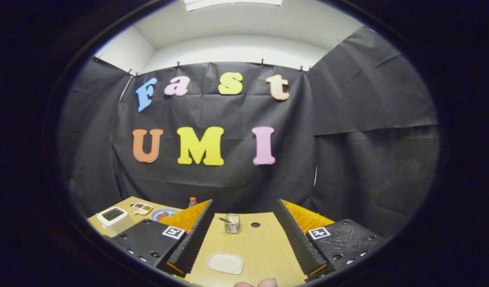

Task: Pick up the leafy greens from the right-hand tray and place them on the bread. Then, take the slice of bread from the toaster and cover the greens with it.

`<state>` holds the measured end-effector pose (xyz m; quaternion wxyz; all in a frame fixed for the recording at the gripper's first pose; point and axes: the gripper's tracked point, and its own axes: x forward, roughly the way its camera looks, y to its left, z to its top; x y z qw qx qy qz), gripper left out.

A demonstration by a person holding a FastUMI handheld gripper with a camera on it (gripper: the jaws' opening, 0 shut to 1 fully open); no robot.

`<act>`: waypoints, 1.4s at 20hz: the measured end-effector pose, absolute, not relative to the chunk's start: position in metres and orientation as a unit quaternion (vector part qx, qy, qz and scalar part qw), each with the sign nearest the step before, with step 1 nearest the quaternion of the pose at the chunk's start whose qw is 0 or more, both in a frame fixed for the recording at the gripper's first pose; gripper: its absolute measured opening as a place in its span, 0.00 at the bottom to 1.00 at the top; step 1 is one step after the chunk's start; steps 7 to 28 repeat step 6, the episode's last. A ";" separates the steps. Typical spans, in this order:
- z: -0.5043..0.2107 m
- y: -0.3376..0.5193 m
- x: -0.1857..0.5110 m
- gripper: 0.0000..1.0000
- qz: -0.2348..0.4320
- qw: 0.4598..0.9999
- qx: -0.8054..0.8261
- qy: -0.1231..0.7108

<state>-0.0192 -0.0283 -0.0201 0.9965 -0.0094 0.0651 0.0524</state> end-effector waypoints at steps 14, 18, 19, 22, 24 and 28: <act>-0.022 -0.020 -0.015 0.96 0.052 0.996 -0.001 0.068; -0.022 -0.020 -0.015 0.96 0.052 0.996 -0.001 0.068; -0.022 -0.020 -0.015 0.96 0.052 0.996 -0.001 0.068; -0.022 -0.020 -0.015 0.96 0.052 0.996 -0.001 0.068; -0.022 -0.020 -0.015 0.96 0.052 0.996 -0.001 0.068; -0.022 -0.020 -0.015 0.96 0.052 0.996 -0.001 0.068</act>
